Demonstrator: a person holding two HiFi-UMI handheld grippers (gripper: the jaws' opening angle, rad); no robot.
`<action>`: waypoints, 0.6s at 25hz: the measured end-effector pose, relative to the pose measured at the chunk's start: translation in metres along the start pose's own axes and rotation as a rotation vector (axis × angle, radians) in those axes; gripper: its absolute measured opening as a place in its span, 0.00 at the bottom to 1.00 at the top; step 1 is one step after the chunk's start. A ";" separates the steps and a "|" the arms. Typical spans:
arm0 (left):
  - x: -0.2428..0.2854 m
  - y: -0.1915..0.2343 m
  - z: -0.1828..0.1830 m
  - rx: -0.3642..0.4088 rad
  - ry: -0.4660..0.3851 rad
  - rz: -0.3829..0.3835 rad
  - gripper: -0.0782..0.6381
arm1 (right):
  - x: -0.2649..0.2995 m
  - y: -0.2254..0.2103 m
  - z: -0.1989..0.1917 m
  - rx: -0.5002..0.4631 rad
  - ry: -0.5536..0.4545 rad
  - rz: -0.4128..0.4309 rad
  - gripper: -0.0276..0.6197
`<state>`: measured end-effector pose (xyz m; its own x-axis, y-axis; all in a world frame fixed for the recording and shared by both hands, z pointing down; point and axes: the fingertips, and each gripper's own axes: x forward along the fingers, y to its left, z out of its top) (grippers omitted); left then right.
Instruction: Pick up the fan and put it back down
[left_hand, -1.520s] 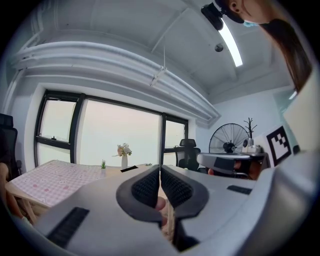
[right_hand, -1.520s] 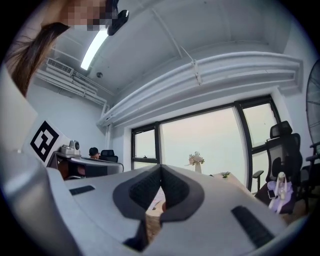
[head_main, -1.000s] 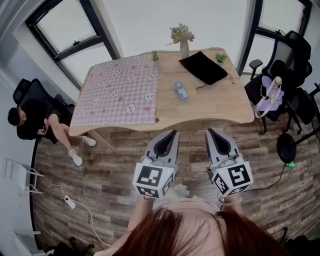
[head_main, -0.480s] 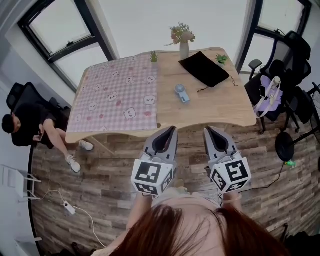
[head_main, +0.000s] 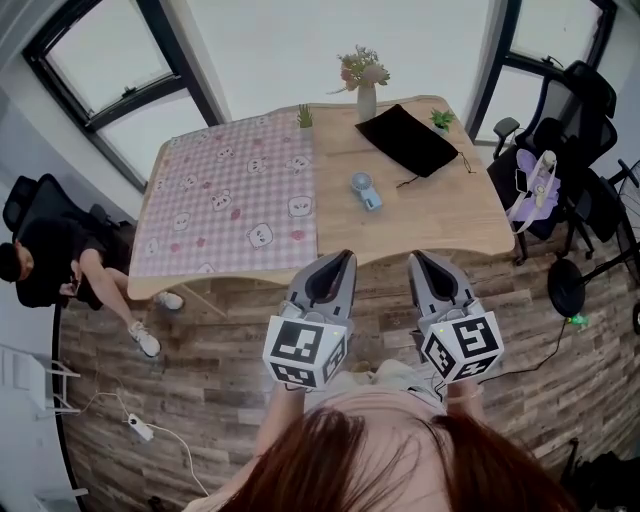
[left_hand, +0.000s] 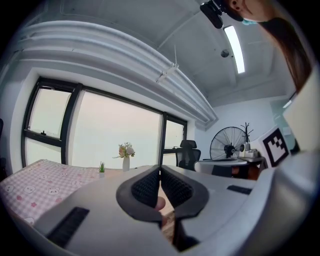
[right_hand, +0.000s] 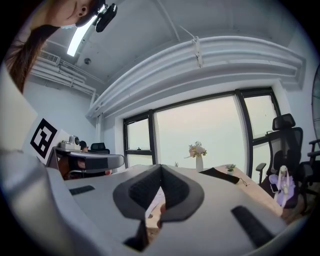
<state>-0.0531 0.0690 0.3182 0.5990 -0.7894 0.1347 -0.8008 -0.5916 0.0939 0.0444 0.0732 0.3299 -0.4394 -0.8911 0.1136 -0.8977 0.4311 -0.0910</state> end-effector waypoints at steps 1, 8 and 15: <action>0.001 0.002 -0.001 0.000 0.002 -0.001 0.13 | 0.003 0.001 0.000 0.001 0.003 0.000 0.04; 0.007 0.016 -0.001 -0.008 0.006 -0.008 0.13 | 0.018 0.001 0.000 0.000 0.022 -0.005 0.04; 0.028 0.025 0.000 -0.006 0.007 -0.017 0.13 | 0.039 -0.010 0.000 -0.020 0.034 -0.003 0.04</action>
<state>-0.0564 0.0321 0.3246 0.6123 -0.7781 0.1401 -0.7906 -0.6037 0.1024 0.0367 0.0343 0.3356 -0.4369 -0.8873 0.1477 -0.8995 0.4311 -0.0710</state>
